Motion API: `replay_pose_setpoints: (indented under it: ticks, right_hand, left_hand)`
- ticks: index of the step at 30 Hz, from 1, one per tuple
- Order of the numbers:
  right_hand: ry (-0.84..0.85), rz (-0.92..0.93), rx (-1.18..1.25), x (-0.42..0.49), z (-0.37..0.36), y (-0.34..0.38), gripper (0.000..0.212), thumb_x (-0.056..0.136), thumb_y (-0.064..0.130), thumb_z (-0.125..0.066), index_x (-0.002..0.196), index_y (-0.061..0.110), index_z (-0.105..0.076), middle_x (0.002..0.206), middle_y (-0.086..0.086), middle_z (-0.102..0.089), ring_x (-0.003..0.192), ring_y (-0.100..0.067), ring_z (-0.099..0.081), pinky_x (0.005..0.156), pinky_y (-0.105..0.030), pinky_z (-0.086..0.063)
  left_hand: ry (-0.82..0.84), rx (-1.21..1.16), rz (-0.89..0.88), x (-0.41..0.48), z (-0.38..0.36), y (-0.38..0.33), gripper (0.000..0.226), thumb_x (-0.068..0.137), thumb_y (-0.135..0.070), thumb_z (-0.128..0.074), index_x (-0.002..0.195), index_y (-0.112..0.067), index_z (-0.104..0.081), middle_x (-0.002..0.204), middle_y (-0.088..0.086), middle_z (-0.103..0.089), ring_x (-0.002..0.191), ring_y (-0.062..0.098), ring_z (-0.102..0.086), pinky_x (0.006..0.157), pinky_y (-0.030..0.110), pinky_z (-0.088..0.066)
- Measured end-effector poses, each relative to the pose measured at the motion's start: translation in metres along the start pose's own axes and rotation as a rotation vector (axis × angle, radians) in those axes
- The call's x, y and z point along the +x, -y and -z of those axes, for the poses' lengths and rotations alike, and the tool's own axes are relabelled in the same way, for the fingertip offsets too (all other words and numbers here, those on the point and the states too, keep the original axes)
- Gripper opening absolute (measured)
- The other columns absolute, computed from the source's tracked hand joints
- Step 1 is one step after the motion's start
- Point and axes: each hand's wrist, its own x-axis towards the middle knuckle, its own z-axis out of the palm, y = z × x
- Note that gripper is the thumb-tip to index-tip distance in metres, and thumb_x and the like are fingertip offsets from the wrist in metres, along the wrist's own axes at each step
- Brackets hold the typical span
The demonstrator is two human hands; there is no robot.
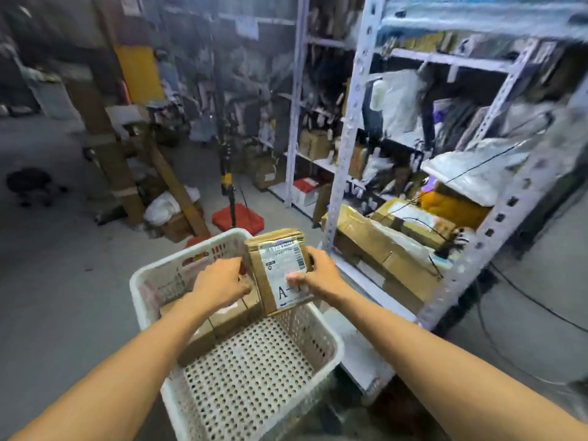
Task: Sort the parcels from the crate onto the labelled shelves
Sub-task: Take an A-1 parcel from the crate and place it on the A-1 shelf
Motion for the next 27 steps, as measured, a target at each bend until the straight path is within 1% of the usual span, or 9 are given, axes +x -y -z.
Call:
replay_pose_setpoints:
  ticks: [3, 7, 11, 13, 18, 20, 22, 24, 27]
  right_hand:
    - [-0.023, 0.038, 0.018, -0.033, 0.029, 0.005, 0.037, 0.072, 0.000, -0.073, 0.105, 0.012, -0.062, 0.102, -0.006, -0.069, 0.094, -0.020, -0.065, 0.081, -0.023, -0.054]
    - [-0.055, 0.036, 0.018, -0.093, 0.066, -0.006, 0.032, 0.072, 0.003, -0.074, 0.097, 0.018, -0.060, 0.098, -0.001, -0.070, 0.094, -0.018, -0.066, 0.085, -0.033, -0.054]
    - [-0.148, -0.005, -0.007, -0.161, 0.123, -0.029, 0.032, 0.072, 0.000, -0.076, 0.092, 0.019, -0.059, 0.086, 0.008, -0.067, 0.075, 0.007, -0.062, 0.065, -0.006, -0.047]
    - [-0.214, -0.034, -0.049, -0.197, 0.156, -0.040, 0.033, 0.072, 0.002, -0.078, 0.084, 0.026, -0.057, 0.080, 0.014, -0.064, 0.068, 0.010, -0.060, 0.060, -0.002, -0.041]
    - [-0.429, -0.140, -0.154, -0.277, 0.256, -0.063, 0.027, 0.077, 0.008, -0.076, 0.103, 0.006, -0.069, 0.085, 0.002, -0.063, 0.081, -0.009, -0.057, 0.071, -0.017, -0.041]
    - [-0.519, -0.231, -0.078, -0.315, 0.278, -0.082, 0.024, 0.077, 0.002, -0.074, 0.100, -0.002, -0.068, 0.087, -0.008, -0.066, 0.082, -0.016, -0.059, 0.074, -0.032, -0.050]
    - [-0.645, -0.289, 0.072, -0.348, 0.270, -0.108, 0.020, 0.075, -0.007, -0.072, 0.095, -0.003, -0.067, 0.094, -0.019, -0.070, 0.087, -0.026, -0.064, 0.082, -0.044, -0.055]
    - [-0.711, -0.277, 0.143, -0.371, 0.261, -0.129, 0.022, 0.072, -0.005, -0.076, 0.092, 0.002, -0.068, 0.095, -0.017, -0.071, 0.088, -0.029, -0.068, 0.081, -0.041, -0.057]
    - [-0.816, -0.322, 0.144, -0.389, 0.284, -0.137, 0.040, 0.064, 0.002, -0.084, 0.100, 0.002, -0.067, 0.094, -0.012, -0.071, 0.084, -0.023, -0.070, 0.071, -0.032, -0.059]
  left_hand:
    - [-0.034, 0.011, -0.062, -0.019, 0.004, -0.033, 0.017, 0.078, -0.031, -0.061, 0.090, -0.021, -0.056, 0.101, 0.003, -0.068, 0.096, 0.026, -0.063, 0.077, 0.037, -0.052]
    - [0.003, 0.014, -0.104, -0.049, -0.004, -0.073, 0.030, 0.081, -0.034, -0.064, 0.107, -0.021, -0.059, 0.107, 0.001, -0.067, 0.098, 0.022, -0.062, 0.083, 0.039, -0.054]
    - [0.043, 0.042, -0.155, -0.078, -0.021, -0.129, 0.032, 0.081, -0.031, -0.065, 0.110, -0.020, -0.058, 0.110, 0.004, -0.066, 0.099, 0.022, -0.062, 0.085, 0.038, -0.054]
    - [0.070, 0.050, -0.209, -0.092, -0.029, -0.165, 0.032, 0.080, -0.031, -0.067, 0.109, -0.018, -0.059, 0.109, 0.005, -0.066, 0.098, 0.023, -0.062, 0.085, 0.036, -0.053]
    - [0.104, -0.025, -0.381, -0.122, -0.046, -0.284, 0.025, 0.079, -0.025, -0.065, 0.100, -0.015, -0.059, 0.097, 0.008, -0.065, 0.093, 0.027, -0.064, 0.074, 0.032, -0.051]
    - [0.198, -0.309, -0.352, -0.139, -0.067, -0.335, 0.024, 0.080, -0.011, -0.062, 0.102, -0.014, -0.054, 0.097, 0.009, -0.063, 0.094, 0.030, -0.064, 0.078, 0.038, -0.056]
    - [0.330, -0.624, -0.277, -0.155, -0.091, -0.363, 0.038, 0.079, 0.004, -0.057, 0.110, -0.015, -0.051, 0.098, 0.009, -0.062, 0.091, 0.031, -0.064, 0.073, 0.046, -0.059]
    - [0.416, -0.701, -0.274, -0.158, -0.114, -0.376, 0.046, 0.078, 0.010, -0.053, 0.116, -0.015, -0.053, 0.095, 0.010, -0.063, 0.087, 0.029, -0.065, 0.071, 0.047, -0.059]
    - [0.453, -0.690, -0.331, -0.158, -0.134, -0.401, 0.055, 0.078, 0.007, -0.052, 0.129, -0.013, -0.050, 0.112, 0.017, -0.063, 0.101, 0.034, -0.062, 0.083, 0.051, -0.056]
